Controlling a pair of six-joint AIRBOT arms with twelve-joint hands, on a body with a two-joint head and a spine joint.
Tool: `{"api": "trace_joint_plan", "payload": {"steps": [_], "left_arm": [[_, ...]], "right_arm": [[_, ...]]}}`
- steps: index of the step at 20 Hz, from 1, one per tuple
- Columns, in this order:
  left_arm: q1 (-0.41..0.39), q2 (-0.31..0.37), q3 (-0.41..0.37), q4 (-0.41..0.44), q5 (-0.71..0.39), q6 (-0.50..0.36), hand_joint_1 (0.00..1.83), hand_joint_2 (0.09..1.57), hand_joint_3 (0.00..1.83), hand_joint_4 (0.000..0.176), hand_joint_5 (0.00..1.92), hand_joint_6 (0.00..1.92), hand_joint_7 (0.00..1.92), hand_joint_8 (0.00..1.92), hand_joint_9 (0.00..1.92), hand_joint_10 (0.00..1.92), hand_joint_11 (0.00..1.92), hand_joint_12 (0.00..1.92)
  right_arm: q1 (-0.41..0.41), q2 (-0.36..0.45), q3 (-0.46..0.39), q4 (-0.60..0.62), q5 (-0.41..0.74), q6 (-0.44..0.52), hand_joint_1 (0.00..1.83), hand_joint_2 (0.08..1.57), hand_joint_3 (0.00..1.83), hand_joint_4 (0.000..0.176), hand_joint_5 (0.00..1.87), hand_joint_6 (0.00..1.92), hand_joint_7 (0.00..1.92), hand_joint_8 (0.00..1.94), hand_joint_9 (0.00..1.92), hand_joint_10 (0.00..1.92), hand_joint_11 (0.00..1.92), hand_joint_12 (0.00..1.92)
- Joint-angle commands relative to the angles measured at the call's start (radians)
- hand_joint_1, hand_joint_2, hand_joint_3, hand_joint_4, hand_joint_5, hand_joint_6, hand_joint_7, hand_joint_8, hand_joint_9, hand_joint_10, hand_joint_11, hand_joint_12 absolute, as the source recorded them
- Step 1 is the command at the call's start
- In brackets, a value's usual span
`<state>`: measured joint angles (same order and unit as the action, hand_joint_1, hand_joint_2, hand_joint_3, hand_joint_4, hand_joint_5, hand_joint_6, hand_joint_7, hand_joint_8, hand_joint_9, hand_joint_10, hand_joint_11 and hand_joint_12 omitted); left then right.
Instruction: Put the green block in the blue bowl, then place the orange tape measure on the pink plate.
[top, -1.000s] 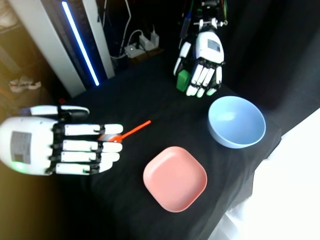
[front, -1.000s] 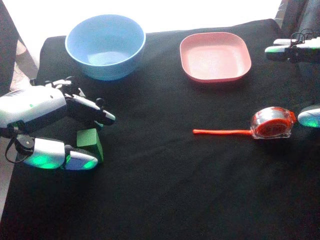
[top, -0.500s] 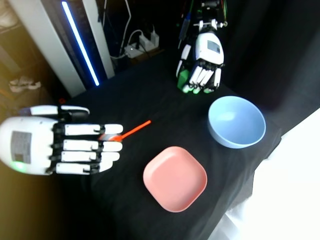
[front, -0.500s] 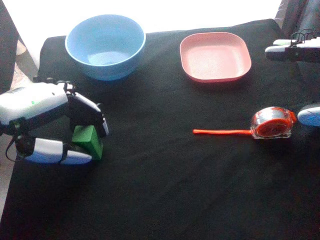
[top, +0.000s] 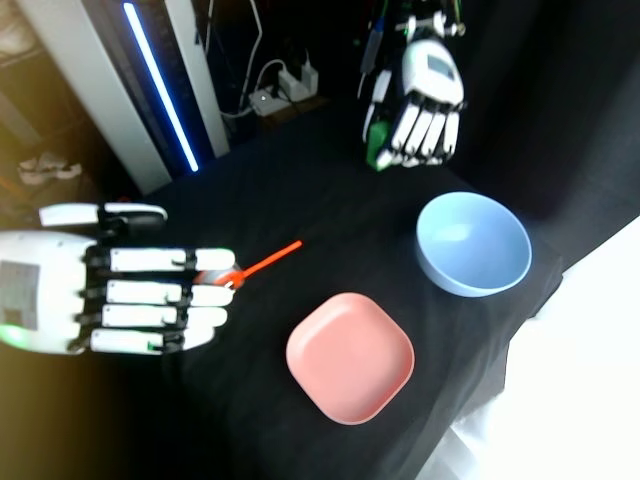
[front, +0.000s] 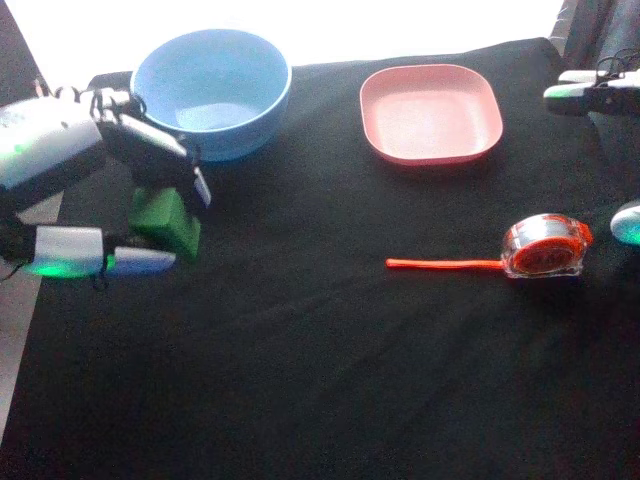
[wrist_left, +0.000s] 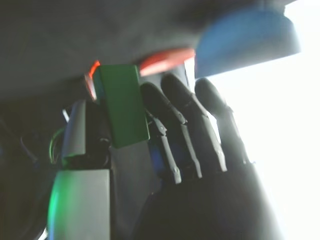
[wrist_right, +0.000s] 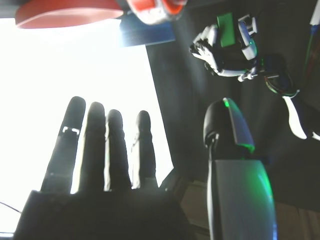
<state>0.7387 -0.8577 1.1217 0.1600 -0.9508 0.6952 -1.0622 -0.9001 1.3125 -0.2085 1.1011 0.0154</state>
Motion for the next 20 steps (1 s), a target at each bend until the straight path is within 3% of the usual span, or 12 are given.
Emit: {"api": "trace_joint_plan", "payload": {"steps": [1,3,4,7,8,13,14,15,16,18,19,20], "left_arm": [[-0.024,0.014,0.000,-0.030,-0.156,0.014,1.19,1.08,0.00,0.000,1.08,0.75,0.80,1.45,0.59,1.59,0.28,1.91],[-0.080,0.015,0.005,-0.033,-0.155,0.053,1.24,1.07,0.00,0.000,1.15,0.66,0.99,1.03,0.79,1.12,0.44,1.59],[-0.117,0.006,0.021,-0.052,-0.137,0.080,1.25,1.07,0.00,0.000,1.18,0.56,0.99,1.08,0.80,1.23,0.50,1.68],[-0.197,-0.044,0.097,-0.081,-0.049,0.088,1.24,1.08,0.00,0.000,1.15,0.63,0.97,1.10,0.71,0.98,0.21,1.57],[-0.250,-0.076,0.144,-0.084,0.020,0.088,1.22,1.09,0.00,0.032,1.06,0.85,0.99,1.00,0.79,0.88,0.35,1.54],[-0.376,-0.183,0.274,-0.072,0.209,0.088,1.23,1.08,0.00,0.036,1.05,0.88,1.06,0.86,0.98,0.65,0.66,1.31],[-0.390,-0.221,0.314,-0.071,0.257,0.088,1.24,1.06,0.00,0.028,1.11,0.74,1.07,0.88,0.99,0.81,0.71,1.45],[-0.399,-0.244,0.338,-0.071,0.290,0.088,1.26,1.04,0.00,0.000,1.19,0.53,1.12,0.88,1.01,1.33,0.89,1.73],[-0.412,-0.272,0.368,-0.067,0.330,0.088,1.26,1.04,0.00,0.000,1.19,0.53,1.12,0.88,1.01,1.33,0.89,1.73],[-0.440,-0.326,0.427,-0.036,0.425,0.088,1.27,1.03,0.00,0.000,1.15,0.57,1.20,0.75,1.09,0.98,0.97,1.44],[-0.448,-0.346,0.451,-0.023,0.464,0.088,1.26,1.07,0.00,0.000,1.02,0.74,1.13,0.92,1.09,0.69,0.93,1.35],[-0.452,-0.358,0.465,-0.013,0.486,0.088,1.26,1.07,0.00,0.000,1.02,0.74,1.13,0.92,1.09,0.69,0.93,1.35]], "right_arm": [[0.011,0.003,0.001,0.051,0.111,0.009,0.80,1.04,0.00,0.079,0.34,0.00,0.20,0.00,0.24,0.00,0.00,0.81],[0.011,0.002,0.002,0.051,0.111,0.009,0.79,1.04,0.00,0.088,0.35,0.00,0.20,0.00,0.24,0.00,0.00,0.83],[0.011,0.001,0.003,0.051,0.111,0.008,0.78,1.04,0.00,0.068,0.35,0.00,0.22,0.00,0.27,0.01,0.00,0.90],[0.011,-0.003,0.011,0.049,0.112,0.008,0.77,1.04,0.00,0.088,0.34,0.00,0.22,0.00,0.27,0.00,0.00,0.89],[0.011,-0.008,0.015,0.047,0.112,0.008,0.77,1.03,0.00,0.095,0.34,0.00,0.21,0.00,0.25,0.00,0.00,0.86],[0.011,-0.026,0.032,0.039,0.112,0.008,0.75,1.03,0.00,0.100,0.34,0.00,0.21,0.00,0.25,0.00,0.00,0.85],[0.011,-0.031,0.036,0.036,0.112,0.008,0.75,1.03,0.00,0.094,0.35,0.00,0.22,0.00,0.26,0.00,0.00,0.87],[0.011,-0.033,0.038,0.035,0.112,0.008,0.78,1.03,0.00,0.055,0.37,0.01,0.25,0.01,0.29,0.01,0.00,0.91],[0.011,-0.035,0.039,0.034,0.111,0.008,0.78,1.03,0.00,0.055,0.37,0.01,0.25,0.01,0.29,0.01,0.00,0.91],[0.011,-0.038,0.041,0.029,0.111,0.008,0.78,1.02,0.00,0.062,0.36,0.00,0.25,0.00,0.31,0.01,0.00,0.93],[0.011,-0.040,0.043,0.028,0.111,0.008,0.80,1.01,0.00,0.071,0.36,0.00,0.24,0.00,0.30,0.00,0.00,0.91],[0.011,-0.042,0.044,0.027,0.111,0.008,0.80,1.01,0.00,0.071,0.36,0.00,0.24,0.00,0.30,0.00,0.00,0.91]]}}
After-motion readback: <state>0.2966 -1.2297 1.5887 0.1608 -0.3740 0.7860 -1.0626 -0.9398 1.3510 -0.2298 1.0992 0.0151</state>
